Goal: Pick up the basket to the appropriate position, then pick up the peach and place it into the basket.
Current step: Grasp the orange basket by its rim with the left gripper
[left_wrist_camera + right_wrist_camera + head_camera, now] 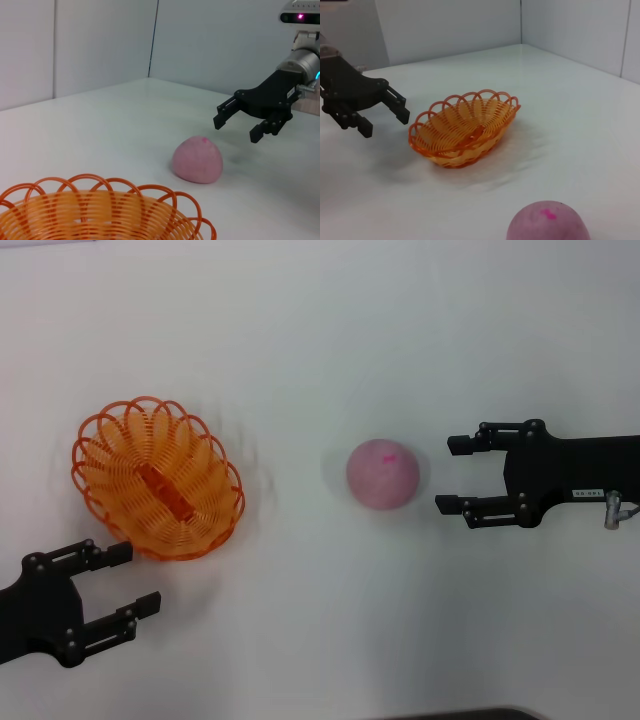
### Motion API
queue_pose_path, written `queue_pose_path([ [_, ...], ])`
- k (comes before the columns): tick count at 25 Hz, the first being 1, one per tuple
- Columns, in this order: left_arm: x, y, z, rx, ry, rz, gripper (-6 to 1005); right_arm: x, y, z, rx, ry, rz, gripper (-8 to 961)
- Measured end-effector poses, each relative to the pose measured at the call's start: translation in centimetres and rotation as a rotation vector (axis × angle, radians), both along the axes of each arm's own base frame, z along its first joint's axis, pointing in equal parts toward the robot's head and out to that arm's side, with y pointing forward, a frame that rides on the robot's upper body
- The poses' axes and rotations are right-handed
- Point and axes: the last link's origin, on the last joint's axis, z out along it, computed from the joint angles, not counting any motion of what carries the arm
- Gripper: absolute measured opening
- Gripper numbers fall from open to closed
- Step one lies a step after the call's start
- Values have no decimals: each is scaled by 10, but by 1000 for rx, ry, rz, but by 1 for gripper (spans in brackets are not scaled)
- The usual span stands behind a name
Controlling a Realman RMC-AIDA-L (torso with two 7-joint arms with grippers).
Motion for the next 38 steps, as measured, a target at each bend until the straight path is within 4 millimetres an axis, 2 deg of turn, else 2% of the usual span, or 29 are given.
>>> queue_pose_path([
  [15,3,1,0,-2,-34,26,658,0,0,0,3,-3,-2,794],
  [24,10,18,16,-65,-152,188,661,1,1,0,7,-7,-4,794],
  [28,13,33,30,-120,-217,315,664,1,2,0,8,-7,-3,795],
  [38,13,63,47,-157,-239,502,669,0,2,0,7,-7,-1,795],
])
